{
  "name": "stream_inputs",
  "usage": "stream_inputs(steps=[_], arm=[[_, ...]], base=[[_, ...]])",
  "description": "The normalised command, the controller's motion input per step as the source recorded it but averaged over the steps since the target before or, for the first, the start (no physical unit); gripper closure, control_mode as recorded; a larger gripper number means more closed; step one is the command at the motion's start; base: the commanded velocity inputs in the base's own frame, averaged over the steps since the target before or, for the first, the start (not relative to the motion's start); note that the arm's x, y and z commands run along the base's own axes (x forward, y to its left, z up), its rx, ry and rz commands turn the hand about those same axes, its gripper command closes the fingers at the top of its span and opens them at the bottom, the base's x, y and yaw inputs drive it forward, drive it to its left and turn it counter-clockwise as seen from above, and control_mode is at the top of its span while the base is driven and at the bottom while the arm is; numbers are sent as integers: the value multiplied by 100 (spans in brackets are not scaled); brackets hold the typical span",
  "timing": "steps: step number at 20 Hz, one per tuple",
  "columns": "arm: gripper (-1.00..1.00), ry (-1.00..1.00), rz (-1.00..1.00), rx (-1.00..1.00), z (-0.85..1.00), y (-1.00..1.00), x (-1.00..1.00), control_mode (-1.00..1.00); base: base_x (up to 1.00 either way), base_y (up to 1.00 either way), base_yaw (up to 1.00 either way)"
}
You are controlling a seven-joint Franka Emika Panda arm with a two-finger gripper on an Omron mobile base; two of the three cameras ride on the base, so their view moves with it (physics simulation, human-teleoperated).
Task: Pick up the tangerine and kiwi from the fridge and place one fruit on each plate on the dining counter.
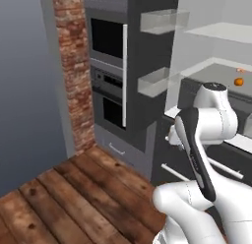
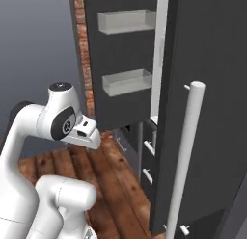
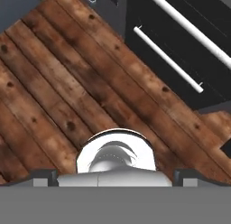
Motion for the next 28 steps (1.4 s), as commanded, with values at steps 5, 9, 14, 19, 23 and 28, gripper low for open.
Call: stream_inputs(steps=[5, 9, 14, 19, 23, 28], arm=[[-100, 0, 0, 0, 0, 0, 0, 100], [-100, 0, 0, 0, 0, 0, 0, 100], [-100, 0, 0, 0, 0, 0, 0, 100], [-100, 0, 0, 0, 0, 0, 0, 100], [-100, 0, 0, 0, 0, 0, 0, 100], [-100, 0, 0, 0, 0, 0, 0, 100]], base=[[21, 70, -64], [17, 65, -68], [7, 48, -62], [2, 52, -43], [18, 28, -38], [29, 1, -51]])
